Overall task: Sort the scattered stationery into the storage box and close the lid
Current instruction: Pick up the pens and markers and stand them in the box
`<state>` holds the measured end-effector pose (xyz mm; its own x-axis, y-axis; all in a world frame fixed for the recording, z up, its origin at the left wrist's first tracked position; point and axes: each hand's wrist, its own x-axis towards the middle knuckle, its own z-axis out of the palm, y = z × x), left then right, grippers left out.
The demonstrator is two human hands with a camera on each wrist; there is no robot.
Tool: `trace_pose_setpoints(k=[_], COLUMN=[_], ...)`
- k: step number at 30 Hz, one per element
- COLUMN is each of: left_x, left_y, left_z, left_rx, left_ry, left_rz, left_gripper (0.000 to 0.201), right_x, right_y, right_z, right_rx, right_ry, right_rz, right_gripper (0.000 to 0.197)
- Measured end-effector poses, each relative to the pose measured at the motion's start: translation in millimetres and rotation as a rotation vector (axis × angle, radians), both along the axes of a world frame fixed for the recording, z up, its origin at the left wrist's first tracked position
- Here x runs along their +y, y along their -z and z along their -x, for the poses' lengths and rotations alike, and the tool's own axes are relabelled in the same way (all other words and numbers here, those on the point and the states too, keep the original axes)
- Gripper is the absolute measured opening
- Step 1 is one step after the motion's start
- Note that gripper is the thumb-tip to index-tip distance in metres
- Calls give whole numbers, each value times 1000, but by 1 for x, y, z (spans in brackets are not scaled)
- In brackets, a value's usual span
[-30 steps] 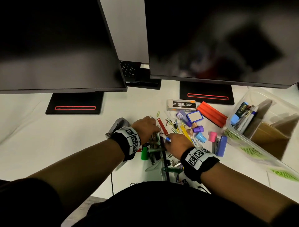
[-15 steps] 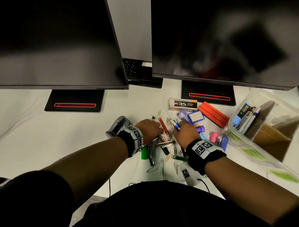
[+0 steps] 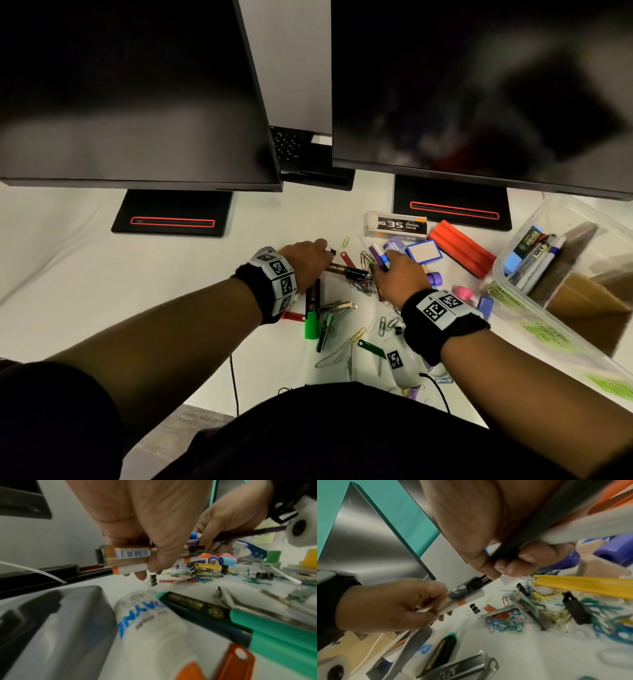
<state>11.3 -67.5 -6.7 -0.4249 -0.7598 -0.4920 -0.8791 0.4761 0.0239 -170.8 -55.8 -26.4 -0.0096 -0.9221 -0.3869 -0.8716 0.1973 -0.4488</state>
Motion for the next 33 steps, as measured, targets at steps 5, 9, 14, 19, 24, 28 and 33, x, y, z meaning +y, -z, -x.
trace_pose_setpoints(k=[5, 9, 14, 19, 24, 28, 33], left_x=[3, 10, 13, 14, 20, 22, 20], left_y=[-3, 10, 13, 12, 20, 25, 28], left_z=[-10, -10, -19, -35, -45, -44, -33], left_rx=[61, 132, 52, -70, -46, 23, 112], left_ry=[-324, -432, -422, -381, -405, -493, -549], left_rz=[-73, -140, -77, -58, -63, -69, -131], left_gripper=[24, 18, 21, 25, 24, 30, 37], right_x=[-3, 6, 22, 37, 36, 29, 26], right_y=[1, 1, -9, -6, 3, 4, 6], right_z=[-11, -17, -29, -57, -45, -25, -18], right_rx=[-7, 23, 68, 97, 195, 241, 278], right_ry=[-85, -278, -647, -1062, -1090, -1028, -948], right_rz=[-19, -124, -106, -156, -180, -150, -112], right_gripper=[15, 16, 27, 52, 57, 54, 52])
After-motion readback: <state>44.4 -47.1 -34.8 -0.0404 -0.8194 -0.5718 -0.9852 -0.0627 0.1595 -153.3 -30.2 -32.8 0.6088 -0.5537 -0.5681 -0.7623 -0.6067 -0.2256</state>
